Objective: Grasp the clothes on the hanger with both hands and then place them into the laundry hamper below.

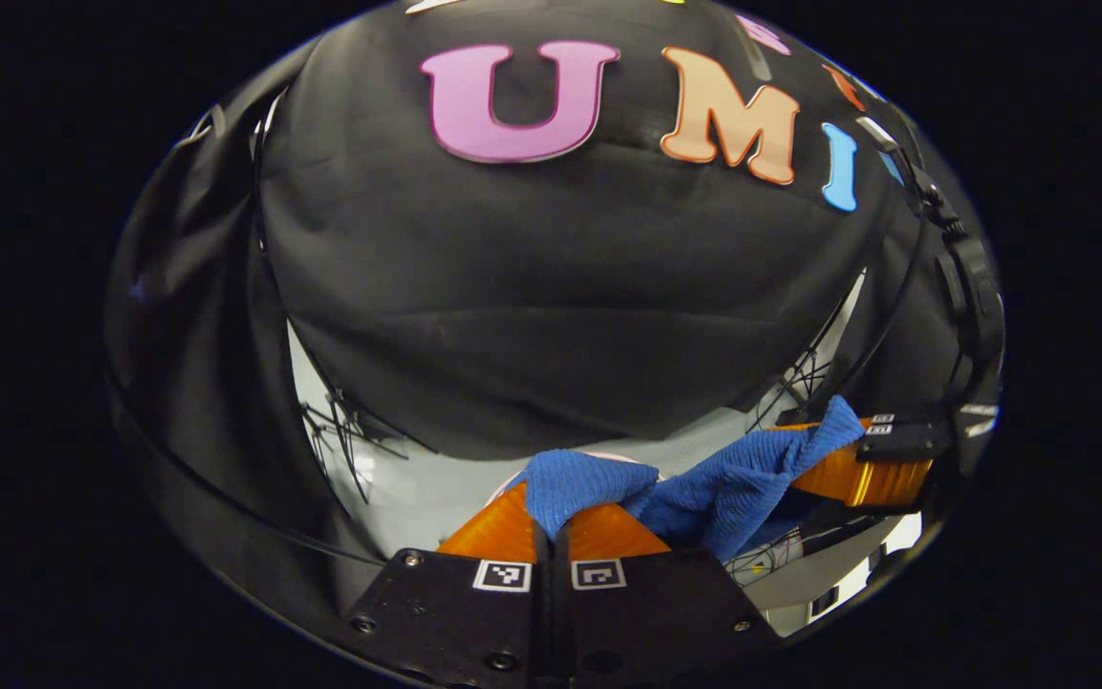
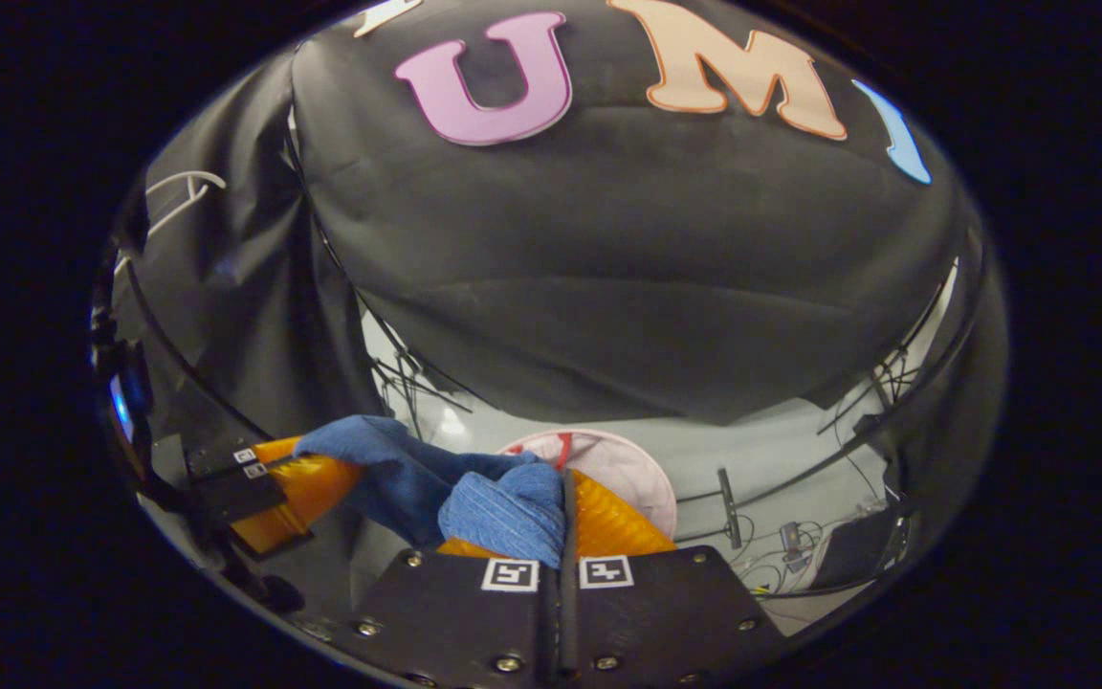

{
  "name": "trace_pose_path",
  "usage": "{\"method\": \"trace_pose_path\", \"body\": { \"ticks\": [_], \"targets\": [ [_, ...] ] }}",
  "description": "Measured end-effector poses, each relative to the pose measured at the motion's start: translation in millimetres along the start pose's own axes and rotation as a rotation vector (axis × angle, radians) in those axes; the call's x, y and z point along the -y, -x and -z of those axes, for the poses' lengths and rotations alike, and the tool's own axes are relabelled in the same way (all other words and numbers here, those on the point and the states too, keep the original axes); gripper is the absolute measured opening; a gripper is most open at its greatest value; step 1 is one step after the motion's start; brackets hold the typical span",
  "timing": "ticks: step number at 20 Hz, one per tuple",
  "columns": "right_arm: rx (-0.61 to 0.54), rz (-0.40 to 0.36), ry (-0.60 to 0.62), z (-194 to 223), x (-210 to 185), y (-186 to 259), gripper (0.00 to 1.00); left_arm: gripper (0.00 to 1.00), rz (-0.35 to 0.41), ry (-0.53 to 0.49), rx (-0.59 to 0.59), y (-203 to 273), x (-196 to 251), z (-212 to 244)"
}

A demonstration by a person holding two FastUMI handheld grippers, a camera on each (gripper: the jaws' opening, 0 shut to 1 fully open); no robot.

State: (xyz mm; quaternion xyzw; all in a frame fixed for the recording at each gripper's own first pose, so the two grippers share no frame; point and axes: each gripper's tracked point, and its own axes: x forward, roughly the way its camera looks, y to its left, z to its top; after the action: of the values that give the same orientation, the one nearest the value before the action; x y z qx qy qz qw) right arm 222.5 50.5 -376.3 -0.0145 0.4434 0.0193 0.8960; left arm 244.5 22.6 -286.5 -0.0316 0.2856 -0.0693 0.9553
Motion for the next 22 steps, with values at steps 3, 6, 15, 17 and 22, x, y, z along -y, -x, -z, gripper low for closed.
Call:
{"method": "trace_pose_path", "body": {
  "ticks": [3, 6, 15, 17, 22],
  "targets": [
    [-0.084, 0.012, 0.072, 30, 0, -17, 0.02, 0.01, -0.011, 0.009, -0.066, -19, -15, 25],
    [-0.165, -0.002, 0.048, 52, -1, -28, 0.02, 0.01, -0.02, 0.01, -0.136, -39, -18, 47],
    [-0.336, 0.052, 0.04, 113, 14, -78, 0.02, 0.02, -0.028, 0.035, -0.471, -87, -18, 135],
    [-0.378, 0.065, 0.052, 124, 14, -85, 0.02, 0.02, -0.023, 0.031, -0.526, -86, -14, 142],
    [-0.363, 0.077, 0.081, 124, 16, -92, 0.02, 0.03, -0.033, 0.0, -0.526, -92, -14, 151]
  ]
}}
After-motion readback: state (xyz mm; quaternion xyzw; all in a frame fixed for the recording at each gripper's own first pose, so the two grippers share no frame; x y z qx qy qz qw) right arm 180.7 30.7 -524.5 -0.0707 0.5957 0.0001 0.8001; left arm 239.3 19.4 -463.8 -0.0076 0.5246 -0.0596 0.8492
